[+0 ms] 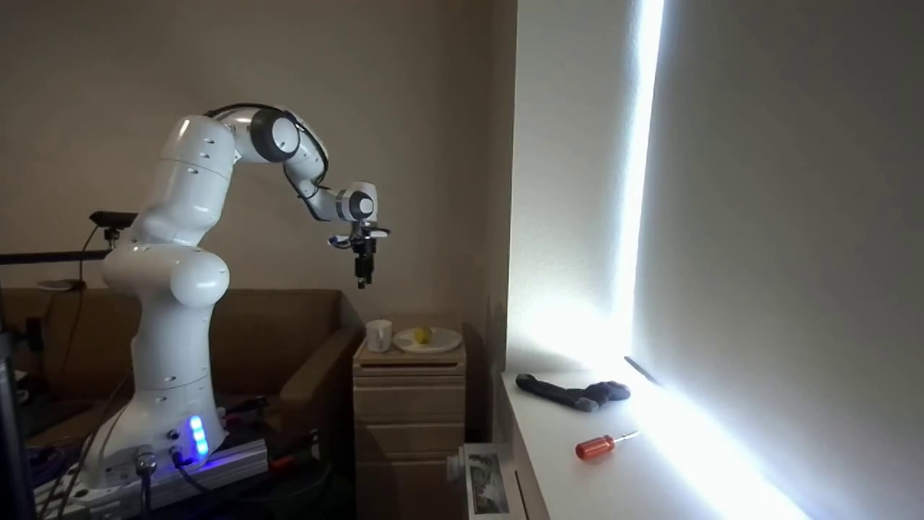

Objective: Remove the lemon from the white plate and put it on the nightstand

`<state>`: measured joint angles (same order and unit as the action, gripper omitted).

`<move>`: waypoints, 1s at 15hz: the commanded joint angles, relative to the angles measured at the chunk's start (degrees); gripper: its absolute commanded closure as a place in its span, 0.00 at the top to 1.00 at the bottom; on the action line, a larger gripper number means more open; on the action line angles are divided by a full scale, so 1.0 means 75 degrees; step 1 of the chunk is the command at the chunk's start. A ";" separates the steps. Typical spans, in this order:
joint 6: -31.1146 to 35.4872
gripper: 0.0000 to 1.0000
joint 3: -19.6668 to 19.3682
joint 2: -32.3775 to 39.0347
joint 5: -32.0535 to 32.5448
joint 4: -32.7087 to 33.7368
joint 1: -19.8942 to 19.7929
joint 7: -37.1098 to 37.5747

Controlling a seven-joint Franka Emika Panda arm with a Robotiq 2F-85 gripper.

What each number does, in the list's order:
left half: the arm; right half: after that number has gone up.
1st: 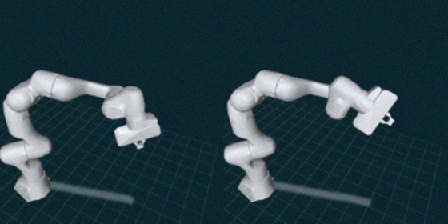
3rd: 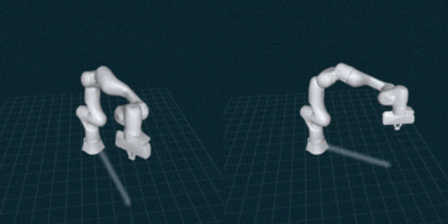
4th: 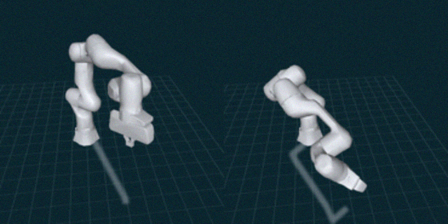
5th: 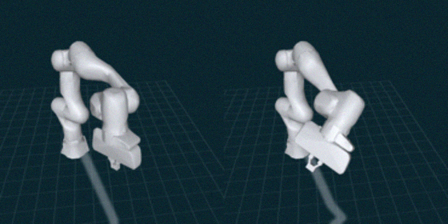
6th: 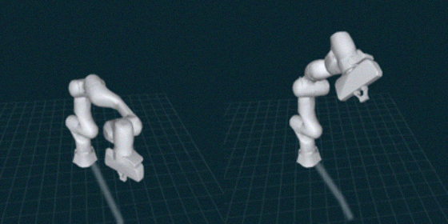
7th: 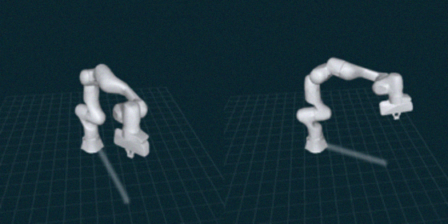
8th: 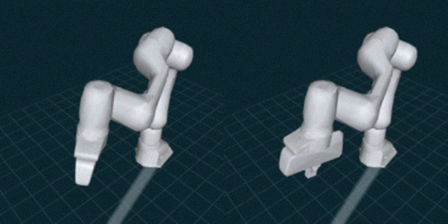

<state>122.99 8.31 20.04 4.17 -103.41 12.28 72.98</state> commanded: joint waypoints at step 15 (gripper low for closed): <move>0.0924 1.00 -0.1379 0.3719 -0.0979 0.3853 0.0149 0.2400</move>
<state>124.95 0.05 43.05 -4.98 -78.23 11.06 87.73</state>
